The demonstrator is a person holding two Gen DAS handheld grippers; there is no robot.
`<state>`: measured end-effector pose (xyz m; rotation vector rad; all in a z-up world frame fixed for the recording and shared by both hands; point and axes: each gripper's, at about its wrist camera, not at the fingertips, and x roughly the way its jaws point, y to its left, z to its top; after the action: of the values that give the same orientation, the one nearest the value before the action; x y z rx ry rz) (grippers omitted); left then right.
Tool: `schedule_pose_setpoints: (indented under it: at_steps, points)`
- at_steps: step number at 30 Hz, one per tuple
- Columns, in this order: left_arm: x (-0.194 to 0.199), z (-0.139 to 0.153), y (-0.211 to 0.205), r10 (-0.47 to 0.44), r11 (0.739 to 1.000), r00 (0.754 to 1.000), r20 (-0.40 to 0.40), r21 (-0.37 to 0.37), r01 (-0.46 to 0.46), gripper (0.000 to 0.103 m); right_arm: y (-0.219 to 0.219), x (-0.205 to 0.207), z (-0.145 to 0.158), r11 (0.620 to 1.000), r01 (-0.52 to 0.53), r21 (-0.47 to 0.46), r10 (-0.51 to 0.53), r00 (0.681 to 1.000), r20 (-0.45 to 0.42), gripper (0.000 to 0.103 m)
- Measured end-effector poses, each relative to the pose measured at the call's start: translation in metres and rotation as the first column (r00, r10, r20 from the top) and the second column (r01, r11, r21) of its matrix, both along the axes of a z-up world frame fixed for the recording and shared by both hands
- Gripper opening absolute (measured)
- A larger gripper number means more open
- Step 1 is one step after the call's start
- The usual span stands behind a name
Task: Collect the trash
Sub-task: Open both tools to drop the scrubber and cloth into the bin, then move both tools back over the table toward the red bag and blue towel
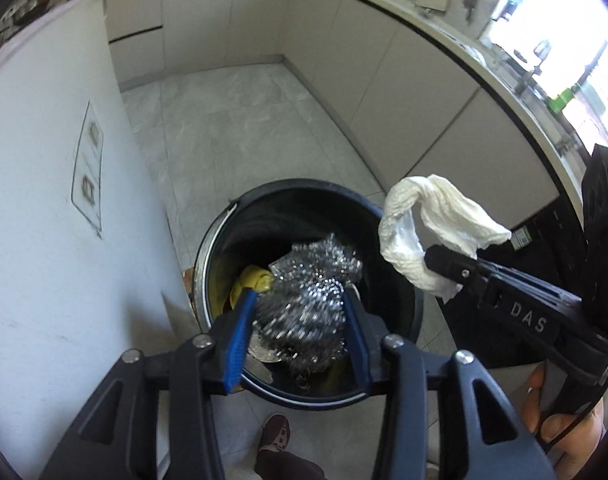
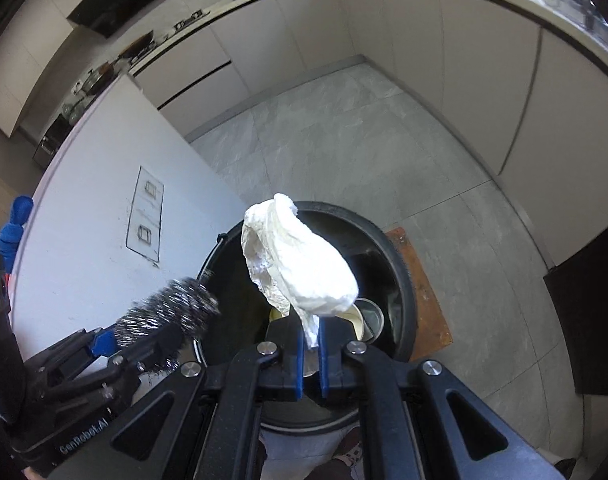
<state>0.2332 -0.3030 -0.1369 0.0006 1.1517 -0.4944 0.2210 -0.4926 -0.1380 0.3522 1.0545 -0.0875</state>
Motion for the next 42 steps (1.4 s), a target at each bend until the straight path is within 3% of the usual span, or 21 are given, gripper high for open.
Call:
schedule_pose_setpoints:
  at_steps: [1, 3, 5, 12, 22, 30, 42]
  points:
    - [0.001, -0.004, 0.001, 0.020, 1.000, 1.000, -0.011, -0.013, -0.020, 0.054, -0.001, 0.006, -0.006, 1.000, -0.008, 0.001, 0.008, 1.000, -0.009, 0.012]
    - [0.005, -0.008, 0.003, 0.039, 0.999, 0.999, -0.031, -0.030, -0.040, 0.066, -0.003, 0.013, -0.011, 1.000, -0.003, 0.004, 0.003, 1.000, -0.011, 0.032]
    - [0.006, -0.009, 0.006, 0.060, 0.997, 0.998, -0.036, -0.040, -0.062, 0.069, -0.008, 0.019, -0.013, 1.000, 0.007, 0.008, -0.007, 1.000, -0.002, 0.036]
    - [-0.007, 0.017, 0.006, 0.051, 0.998, 0.997, 0.054, -0.029, -0.049, 0.069, -0.008, 0.017, -0.003, 1.000, 0.026, 0.001, -0.026, 0.999, 0.029, 0.037]
    - [-0.011, 0.049, 0.012, 0.010, 1.000, 0.996, 0.089, -0.028, -0.007, 0.069, 0.003, -0.005, 0.021, 0.999, 0.036, 0.000, -0.036, 0.999, 0.021, 0.037]
    - [-0.019, 0.084, 0.023, -0.018, 0.999, 0.993, 0.116, -0.041, 0.023, 0.069, 0.020, -0.030, 0.051, 0.998, 0.058, 0.000, -0.058, 0.998, 0.019, 0.051]
    - [-0.032, 0.122, 0.058, -0.066, 0.993, 0.990, 0.121, -0.085, 0.076, 0.069, 0.063, -0.051, 0.089, 0.998, 0.059, -0.020, -0.059, 0.998, -0.002, 0.056]
